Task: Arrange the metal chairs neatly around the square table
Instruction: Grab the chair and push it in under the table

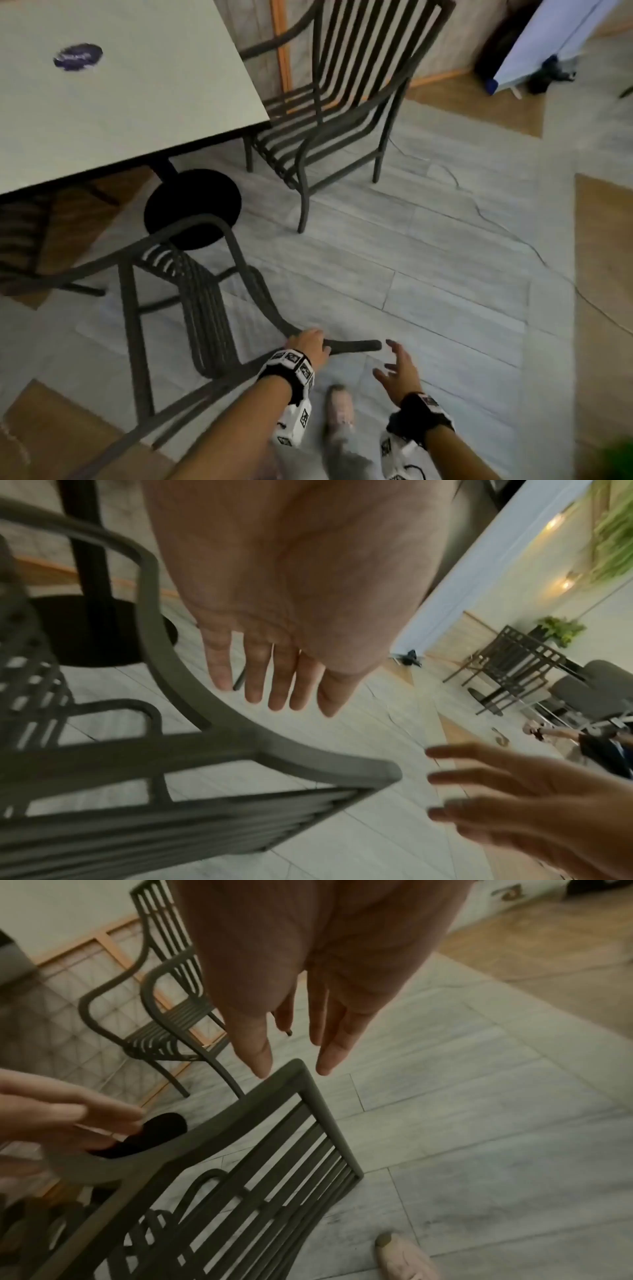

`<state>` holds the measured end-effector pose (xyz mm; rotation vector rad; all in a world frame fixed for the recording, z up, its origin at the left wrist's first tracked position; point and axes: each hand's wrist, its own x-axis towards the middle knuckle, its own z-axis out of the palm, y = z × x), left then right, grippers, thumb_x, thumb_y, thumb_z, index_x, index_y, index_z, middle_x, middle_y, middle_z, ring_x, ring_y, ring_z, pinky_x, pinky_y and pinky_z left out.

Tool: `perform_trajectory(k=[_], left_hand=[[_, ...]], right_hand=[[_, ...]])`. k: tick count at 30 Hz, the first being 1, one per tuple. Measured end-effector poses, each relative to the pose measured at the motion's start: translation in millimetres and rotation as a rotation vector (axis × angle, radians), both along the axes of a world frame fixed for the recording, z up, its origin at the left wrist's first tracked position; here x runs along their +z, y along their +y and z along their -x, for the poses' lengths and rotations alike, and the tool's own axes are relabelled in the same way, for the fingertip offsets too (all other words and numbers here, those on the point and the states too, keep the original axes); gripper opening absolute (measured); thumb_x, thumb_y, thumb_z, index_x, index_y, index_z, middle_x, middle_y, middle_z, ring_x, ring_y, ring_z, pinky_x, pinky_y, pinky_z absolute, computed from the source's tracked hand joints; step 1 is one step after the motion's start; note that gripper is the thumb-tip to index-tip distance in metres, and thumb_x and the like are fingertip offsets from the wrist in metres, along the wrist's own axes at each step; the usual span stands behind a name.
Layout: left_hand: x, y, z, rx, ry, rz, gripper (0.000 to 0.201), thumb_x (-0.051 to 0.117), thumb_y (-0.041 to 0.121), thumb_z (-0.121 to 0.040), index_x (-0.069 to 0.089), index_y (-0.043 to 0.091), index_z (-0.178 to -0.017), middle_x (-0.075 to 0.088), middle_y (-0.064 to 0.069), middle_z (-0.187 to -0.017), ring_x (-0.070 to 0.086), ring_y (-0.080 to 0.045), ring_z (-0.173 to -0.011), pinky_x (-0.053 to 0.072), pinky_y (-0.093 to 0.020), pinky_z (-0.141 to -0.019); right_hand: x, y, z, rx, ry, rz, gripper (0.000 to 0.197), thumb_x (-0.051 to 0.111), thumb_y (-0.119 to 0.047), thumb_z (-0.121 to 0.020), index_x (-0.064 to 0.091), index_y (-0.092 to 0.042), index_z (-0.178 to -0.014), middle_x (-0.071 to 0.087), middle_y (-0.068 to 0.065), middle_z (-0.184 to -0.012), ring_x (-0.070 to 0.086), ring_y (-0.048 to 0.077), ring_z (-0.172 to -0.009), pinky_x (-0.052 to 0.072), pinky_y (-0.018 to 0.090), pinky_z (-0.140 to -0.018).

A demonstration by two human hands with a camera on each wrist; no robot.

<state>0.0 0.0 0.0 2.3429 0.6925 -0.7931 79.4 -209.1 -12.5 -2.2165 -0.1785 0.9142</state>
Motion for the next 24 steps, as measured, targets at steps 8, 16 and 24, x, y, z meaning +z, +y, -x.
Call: perform_trajectory(k=[8, 16, 24], left_hand=[[-61.2, -37.9, -48.6, 0.029, 0.136, -0.04, 0.069, 0.041, 0.073, -0.082, 0.064, 0.015, -0.112, 0.066, -0.008, -0.121, 0.053, -0.027, -0.12, 0.025, -0.045, -0.111], [52.0, -10.3, -16.0, 0.385, -0.337, -0.049, 0.058, 0.06, 0.08, -0.063, 0.059, 0.022, -0.063, 0.055, 0.009, -0.07, 0.053, -0.015, -0.081, 0.026, -0.033, -0.089], [195.9, 35.7, 62.6, 0.55, -0.77, 0.206, 0.07, 0.06, 0.081, -0.063, 0.069, 0.011, -0.065, 0.068, -0.004, -0.068, 0.058, -0.02, -0.08, 0.04, -0.052, -0.095]], right_hand=[[-57.1, 2.6, -25.2, -0.077, 0.071, -0.143, 0.051, 0.072, 0.002, -0.078, 0.052, -0.026, -0.116, 0.062, 0.003, -0.109, 0.061, -0.001, -0.095, 0.047, 0.028, -0.098], [-31.5, 1.7, -18.1, 0.225, 0.099, -0.01, 0.082, 0.083, -0.033, -0.068, 0.038, -0.03, -0.137, 0.052, -0.006, -0.129, 0.049, 0.015, -0.117, 0.044, 0.038, -0.1], [37.1, 6.7, -28.1, 0.337, -0.009, 0.08, 0.03, 0.087, -0.035, -0.061, 0.064, -0.026, -0.078, 0.068, -0.001, -0.075, 0.065, 0.024, -0.078, 0.055, 0.036, -0.067]])
